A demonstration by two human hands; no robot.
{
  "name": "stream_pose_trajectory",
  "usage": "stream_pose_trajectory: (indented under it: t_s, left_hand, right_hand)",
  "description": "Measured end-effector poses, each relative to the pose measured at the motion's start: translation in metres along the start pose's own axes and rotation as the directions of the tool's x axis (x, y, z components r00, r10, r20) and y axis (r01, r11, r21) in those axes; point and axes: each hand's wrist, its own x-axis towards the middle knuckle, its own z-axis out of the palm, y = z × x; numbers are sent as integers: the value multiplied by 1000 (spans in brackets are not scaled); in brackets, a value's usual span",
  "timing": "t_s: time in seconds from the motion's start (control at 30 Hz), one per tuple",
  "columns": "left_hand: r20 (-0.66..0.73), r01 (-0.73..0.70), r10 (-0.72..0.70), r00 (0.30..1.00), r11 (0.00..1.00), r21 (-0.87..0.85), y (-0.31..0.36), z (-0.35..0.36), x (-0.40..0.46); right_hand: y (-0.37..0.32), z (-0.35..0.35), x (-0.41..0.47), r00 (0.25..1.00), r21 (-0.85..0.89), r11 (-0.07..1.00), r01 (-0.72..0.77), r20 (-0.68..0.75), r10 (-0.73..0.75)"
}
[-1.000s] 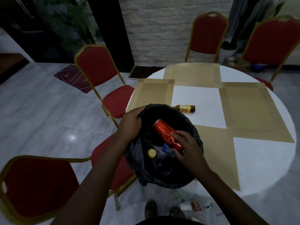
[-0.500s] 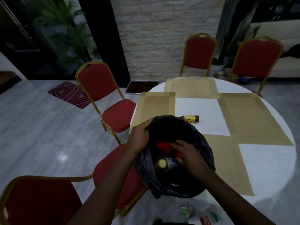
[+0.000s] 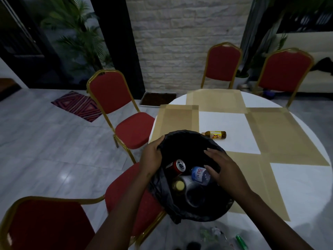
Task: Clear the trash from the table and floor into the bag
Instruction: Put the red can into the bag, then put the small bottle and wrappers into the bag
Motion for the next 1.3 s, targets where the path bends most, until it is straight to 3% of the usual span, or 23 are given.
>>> stream_pose_trajectory:
  t_s: [0.3, 0.63, 0.97, 1.13, 1.3]
  left_hand:
    - [-200, 101, -94, 975, 995, 25, 8, -39, 11]
    - [-301, 179, -131, 945, 974, 139, 2, -42, 46]
    - [-303, 202, -126, 944, 951, 232, -12, -28, 79]
    - [-304, 206, -131, 944, 951, 230, -18, -24, 89]
    - [-271, 157, -79, 959, 947, 280, -15, -19, 94]
  right_hand:
    - [17, 4, 40, 991, 64, 990, 129, 33, -131]
    - [77, 33, 92, 996, 75, 994, 74, 46, -78]
    - [173, 77, 142, 978, -180, 984, -1, 207, 39]
    - [219, 96, 167, 933, -362, 932, -22, 327, 149]
    - [252, 109, 186, 908, -484, 873, -50, 343, 243]
